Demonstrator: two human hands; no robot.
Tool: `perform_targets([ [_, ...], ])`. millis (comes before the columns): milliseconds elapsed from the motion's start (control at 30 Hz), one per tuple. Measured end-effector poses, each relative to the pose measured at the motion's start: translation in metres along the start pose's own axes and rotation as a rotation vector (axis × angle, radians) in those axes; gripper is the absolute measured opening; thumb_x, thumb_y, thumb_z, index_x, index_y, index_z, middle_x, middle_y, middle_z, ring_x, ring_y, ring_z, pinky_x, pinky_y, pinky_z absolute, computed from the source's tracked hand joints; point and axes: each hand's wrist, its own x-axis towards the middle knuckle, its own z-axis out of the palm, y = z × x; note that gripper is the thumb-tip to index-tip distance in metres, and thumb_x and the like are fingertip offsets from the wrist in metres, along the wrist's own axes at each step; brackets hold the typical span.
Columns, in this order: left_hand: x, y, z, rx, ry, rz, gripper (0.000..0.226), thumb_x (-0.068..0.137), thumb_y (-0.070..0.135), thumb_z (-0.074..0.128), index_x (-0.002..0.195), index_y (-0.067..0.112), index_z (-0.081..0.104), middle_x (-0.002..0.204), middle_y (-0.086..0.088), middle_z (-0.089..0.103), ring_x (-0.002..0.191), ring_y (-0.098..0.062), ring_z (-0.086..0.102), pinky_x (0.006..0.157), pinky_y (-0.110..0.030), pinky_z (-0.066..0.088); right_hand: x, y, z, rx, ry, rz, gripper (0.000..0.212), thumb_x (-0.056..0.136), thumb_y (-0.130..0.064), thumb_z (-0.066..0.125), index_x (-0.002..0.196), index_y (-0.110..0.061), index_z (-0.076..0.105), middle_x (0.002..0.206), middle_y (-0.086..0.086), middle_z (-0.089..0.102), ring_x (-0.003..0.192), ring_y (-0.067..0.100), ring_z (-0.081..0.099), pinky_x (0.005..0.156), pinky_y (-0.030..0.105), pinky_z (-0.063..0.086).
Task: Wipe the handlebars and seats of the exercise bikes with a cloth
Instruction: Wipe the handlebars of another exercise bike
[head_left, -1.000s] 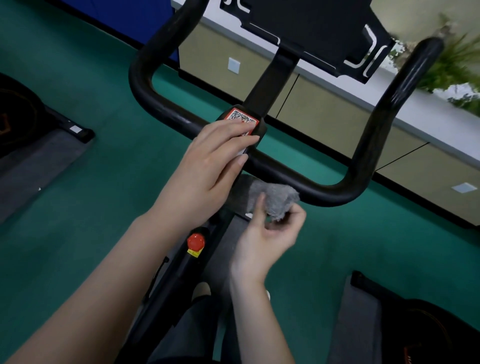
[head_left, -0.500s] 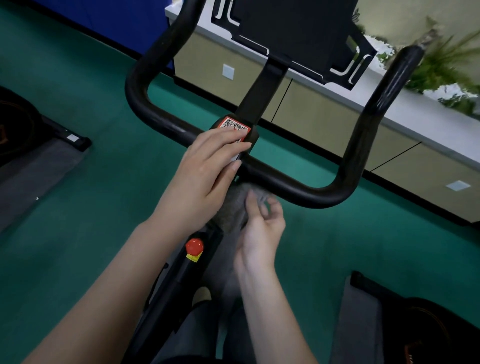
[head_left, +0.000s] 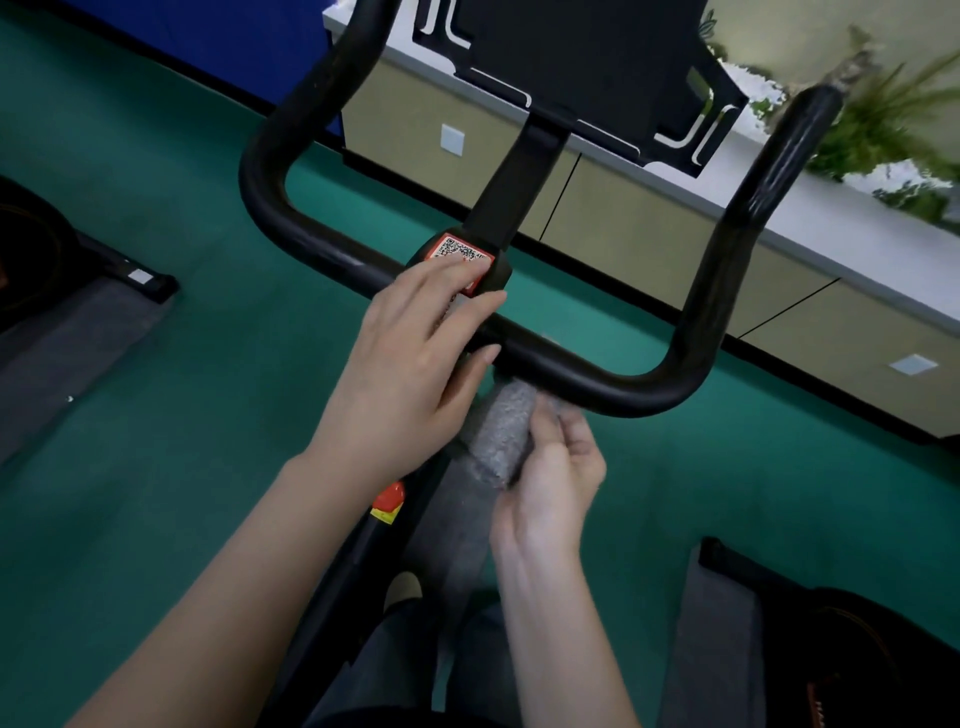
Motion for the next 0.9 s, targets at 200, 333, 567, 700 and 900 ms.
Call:
perform_targets([
  [200, 0.007, 0.024, 0.008, 0.04, -0.017, 0.096, 0.029, 0.091, 0.024, 0.059, 0.115, 0.007, 0.065, 0.125, -0.005, 0.061, 0.12, -0.025, 0.054, 0.106, -0.037, 0.032, 0.003, -0.01, -0.006, 0.0, 0.016, 0.012, 0.022, 0.089, 0.011, 0.049, 0.076, -0.003, 0.06, 0.067, 0.006, 0.068, 0.062, 0.014, 0.063, 0.059, 0.022, 0.055],
  [333, 0.009, 0.032, 0.017, 0.035, -0.064, 0.136, 0.03, 0.091, 0.026, 0.06, 0.115, 0.009, 0.066, 0.12, -0.004, 0.063, 0.109, -0.026, 0.059, 0.102, -0.04, 0.038, 0.008, -0.024, -0.021, -0.05, 0.038, -0.061, 0.021, 0.091, 0.007, 0.051, 0.076, -0.005, 0.059, 0.066, 0.001, 0.066, 0.062, 0.011, 0.062, 0.06, 0.022, 0.054],
  [567, 0.009, 0.028, 0.026, 0.065, -0.025, 0.136, 0.028, 0.089, 0.031, 0.064, 0.109, 0.014, 0.069, 0.108, 0.001, 0.067, 0.101, -0.022, 0.061, 0.096, -0.034, 0.038, 0.009, -0.032, -0.036, -0.129, 0.089, -0.081, 0.011, 0.092, 0.0, 0.055, 0.092, -0.003, 0.065, 0.08, 0.004, 0.071, 0.076, 0.015, 0.066, 0.082, 0.035, 0.054],
  [700, 0.009, 0.028, 0.027, 0.039, 0.003, 0.117, 0.026, 0.087, 0.032, 0.066, 0.106, 0.014, 0.071, 0.105, 0.003, 0.068, 0.098, -0.02, 0.061, 0.095, -0.031, 0.037, 0.022, -0.049, -0.05, -0.135, 0.332, -0.326, 0.013, 0.091, 0.001, 0.057, 0.099, -0.005, 0.064, 0.09, 0.003, 0.069, 0.087, 0.014, 0.065, 0.093, 0.038, 0.052],
  [900, 0.009, 0.029, 0.027, 0.034, 0.017, 0.115, 0.026, 0.086, 0.033, 0.068, 0.105, 0.015, 0.071, 0.103, 0.004, 0.068, 0.097, -0.02, 0.061, 0.093, -0.032, 0.039, 0.017, -0.036, -0.048, -0.624, 0.354, -0.948, 0.019, 0.088, -0.001, 0.061, 0.107, -0.004, 0.066, 0.097, 0.008, 0.058, 0.091, 0.007, 0.059, 0.083, 0.016, 0.046],
])
